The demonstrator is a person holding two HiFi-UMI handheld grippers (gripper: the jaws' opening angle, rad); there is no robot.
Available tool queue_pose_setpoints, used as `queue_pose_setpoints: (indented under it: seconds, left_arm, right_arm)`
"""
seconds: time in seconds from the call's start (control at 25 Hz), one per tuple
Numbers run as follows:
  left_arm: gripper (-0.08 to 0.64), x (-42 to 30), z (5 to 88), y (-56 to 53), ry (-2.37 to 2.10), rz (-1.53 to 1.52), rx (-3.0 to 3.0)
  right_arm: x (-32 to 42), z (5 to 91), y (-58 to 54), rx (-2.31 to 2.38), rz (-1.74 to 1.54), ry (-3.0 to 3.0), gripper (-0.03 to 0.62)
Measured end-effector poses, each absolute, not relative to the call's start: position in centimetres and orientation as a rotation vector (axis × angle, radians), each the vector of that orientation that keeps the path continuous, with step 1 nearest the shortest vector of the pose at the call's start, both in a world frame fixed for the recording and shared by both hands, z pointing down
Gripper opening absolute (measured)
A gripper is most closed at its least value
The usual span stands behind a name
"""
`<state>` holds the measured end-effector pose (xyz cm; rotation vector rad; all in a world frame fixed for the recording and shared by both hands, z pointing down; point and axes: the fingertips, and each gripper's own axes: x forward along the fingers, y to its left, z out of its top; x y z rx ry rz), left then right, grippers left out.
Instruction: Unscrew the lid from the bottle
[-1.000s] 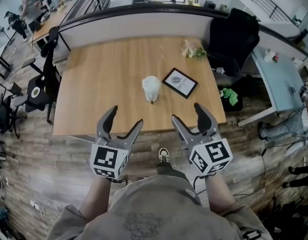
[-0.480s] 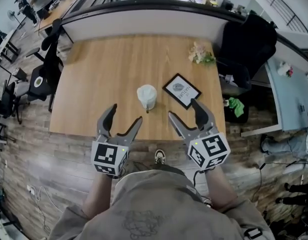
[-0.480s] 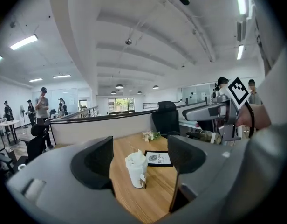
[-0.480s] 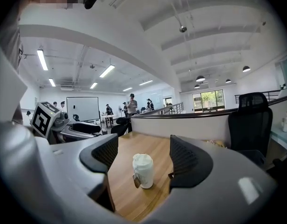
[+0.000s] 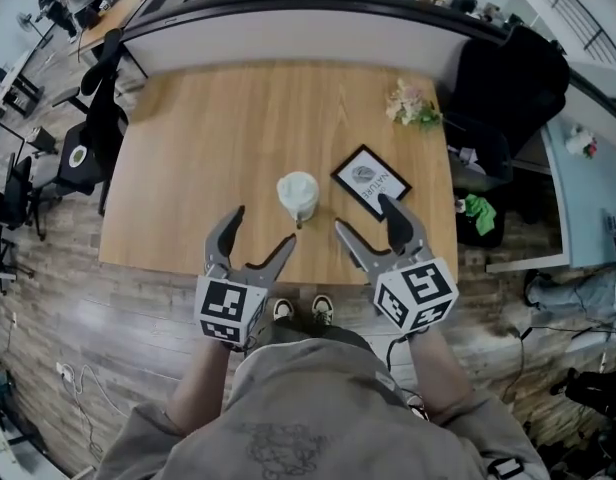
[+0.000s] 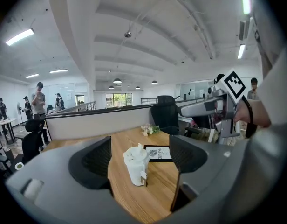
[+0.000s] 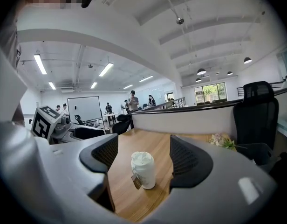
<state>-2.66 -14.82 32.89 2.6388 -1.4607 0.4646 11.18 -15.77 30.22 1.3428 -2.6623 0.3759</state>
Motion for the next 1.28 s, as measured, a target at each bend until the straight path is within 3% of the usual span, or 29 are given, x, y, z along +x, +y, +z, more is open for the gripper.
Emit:
queue_pose_setpoints:
  seconds: [0.68, 1.28]
  left_arm:
    - [0.434, -0.7, 45.9, -20.8, -1.223, 0.5, 2.757]
    - [0.46, 2.3, 53.1, -24.8, -1.222, 0.378, 2.81]
  right_arm:
    - [3.8, 38.1, -22.1, 1.036, 0.323, -2.694, 0.341]
    - [-0.2, 43.6, -24.5, 0.969, 0.186, -2.69, 0.41]
